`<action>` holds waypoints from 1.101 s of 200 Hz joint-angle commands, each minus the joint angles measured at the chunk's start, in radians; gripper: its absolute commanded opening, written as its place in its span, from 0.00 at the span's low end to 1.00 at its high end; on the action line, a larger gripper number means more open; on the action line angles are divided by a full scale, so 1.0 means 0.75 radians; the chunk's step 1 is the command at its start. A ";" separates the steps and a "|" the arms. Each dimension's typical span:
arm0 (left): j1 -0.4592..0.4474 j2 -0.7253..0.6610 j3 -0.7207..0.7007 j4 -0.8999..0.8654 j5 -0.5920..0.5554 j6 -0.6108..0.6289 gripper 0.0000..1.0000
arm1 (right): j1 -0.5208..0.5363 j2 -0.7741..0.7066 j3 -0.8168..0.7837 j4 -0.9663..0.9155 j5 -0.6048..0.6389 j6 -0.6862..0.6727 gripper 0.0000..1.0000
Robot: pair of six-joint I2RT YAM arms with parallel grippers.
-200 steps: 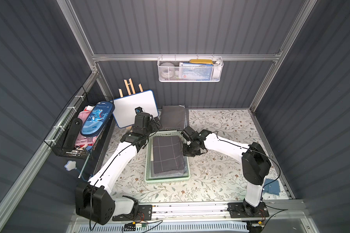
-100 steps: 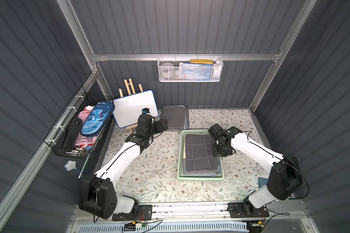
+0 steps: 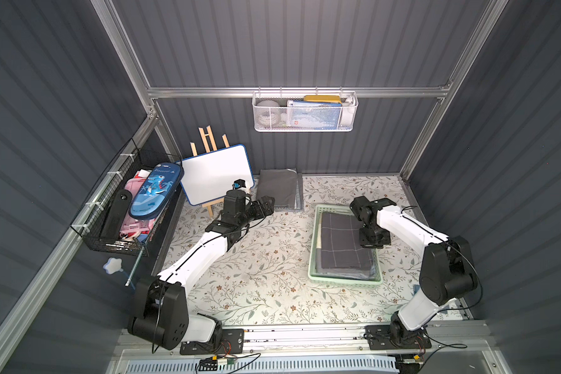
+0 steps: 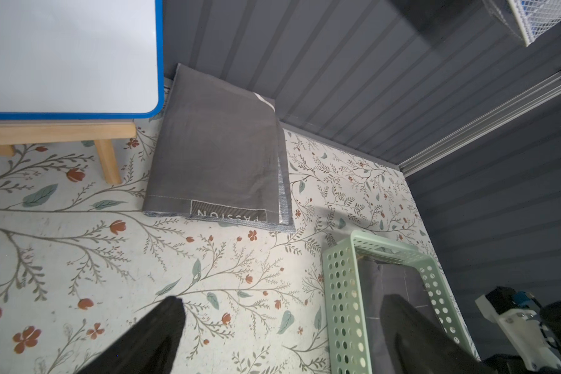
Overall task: Put the folded pillowcase in the basket
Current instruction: Move the basket to the center of the board.
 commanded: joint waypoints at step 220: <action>-0.094 1.423 1.201 -0.421 -0.227 0.163 0.71 | -0.004 -0.623 -0.183 0.371 -0.505 0.088 0.47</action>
